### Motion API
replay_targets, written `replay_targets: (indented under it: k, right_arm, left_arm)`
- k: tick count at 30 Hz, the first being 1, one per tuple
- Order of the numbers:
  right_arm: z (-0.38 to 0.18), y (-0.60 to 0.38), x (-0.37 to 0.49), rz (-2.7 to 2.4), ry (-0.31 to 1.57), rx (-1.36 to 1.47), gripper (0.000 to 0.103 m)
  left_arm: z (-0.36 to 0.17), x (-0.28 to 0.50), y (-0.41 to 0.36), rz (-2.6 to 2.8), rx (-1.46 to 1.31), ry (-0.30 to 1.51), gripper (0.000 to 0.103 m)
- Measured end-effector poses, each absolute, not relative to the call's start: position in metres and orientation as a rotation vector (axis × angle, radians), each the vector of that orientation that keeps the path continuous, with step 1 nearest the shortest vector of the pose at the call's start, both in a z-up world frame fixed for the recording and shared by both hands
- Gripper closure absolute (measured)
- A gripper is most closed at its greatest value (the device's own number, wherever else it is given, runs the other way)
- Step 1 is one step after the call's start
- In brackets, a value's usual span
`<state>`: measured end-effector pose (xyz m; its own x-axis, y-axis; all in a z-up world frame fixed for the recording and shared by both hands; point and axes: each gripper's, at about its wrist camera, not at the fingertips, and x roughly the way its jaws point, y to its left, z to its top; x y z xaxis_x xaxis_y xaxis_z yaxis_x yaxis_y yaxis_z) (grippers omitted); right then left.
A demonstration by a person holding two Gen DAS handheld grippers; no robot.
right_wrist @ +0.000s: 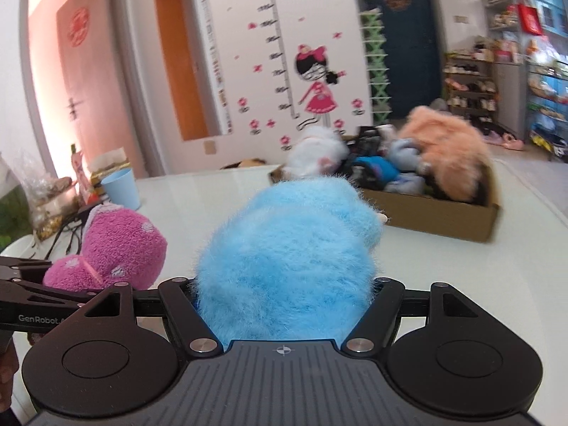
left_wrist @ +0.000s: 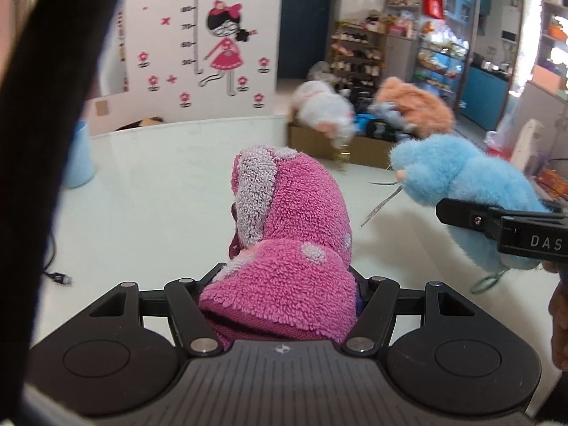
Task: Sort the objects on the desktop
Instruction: 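Lift the pink fleece toy with the left gripper while the right lifts the light-blue plush, then lower the pink fleece toy and light-blue plush into the box and open both grippers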
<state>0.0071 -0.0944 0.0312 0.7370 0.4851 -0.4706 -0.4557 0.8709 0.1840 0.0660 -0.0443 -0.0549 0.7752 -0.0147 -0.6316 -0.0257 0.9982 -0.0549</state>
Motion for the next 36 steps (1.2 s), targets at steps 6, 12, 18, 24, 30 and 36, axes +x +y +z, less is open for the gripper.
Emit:
replay_targets:
  k: [6, 12, 18, 24, 30, 36]
  right_arm:
    - [0.052, -0.146, -0.006, 0.443, 0.476, 0.084, 0.029]
    - [0.097, -0.18, 0.014, 0.384, 0.389, 0.052, 0.028]
    - [0.134, -0.188, 0.06, 0.369, 0.331, 0.019, 0.028]
    - [0.144, -0.18, 0.112, 0.37, 0.325, 0.029, 0.028]
    - [0.132, -0.168, 0.152, 0.385, 0.343, 0.03, 0.028]
    - [0.117, -0.162, 0.182, 0.371, 0.374, 0.006, 0.028]
  left_arm:
    - [-0.023, 0.093, -0.08, -0.078, -0.004, 0.615, 0.042]
    - [0.003, 0.16, -0.106, -0.14, 0.024, 0.577, 0.042]
    - [0.016, 0.233, -0.119, -0.146, 0.011, 0.56, 0.042]
    - [0.012, 0.286, -0.126, -0.101, 0.024, 0.552, 0.042]
    - [-0.006, 0.314, -0.133, -0.062, 0.056, 0.555, 0.042]
    - [-0.021, 0.313, -0.128, -0.046, 0.075, 0.568, 0.042]
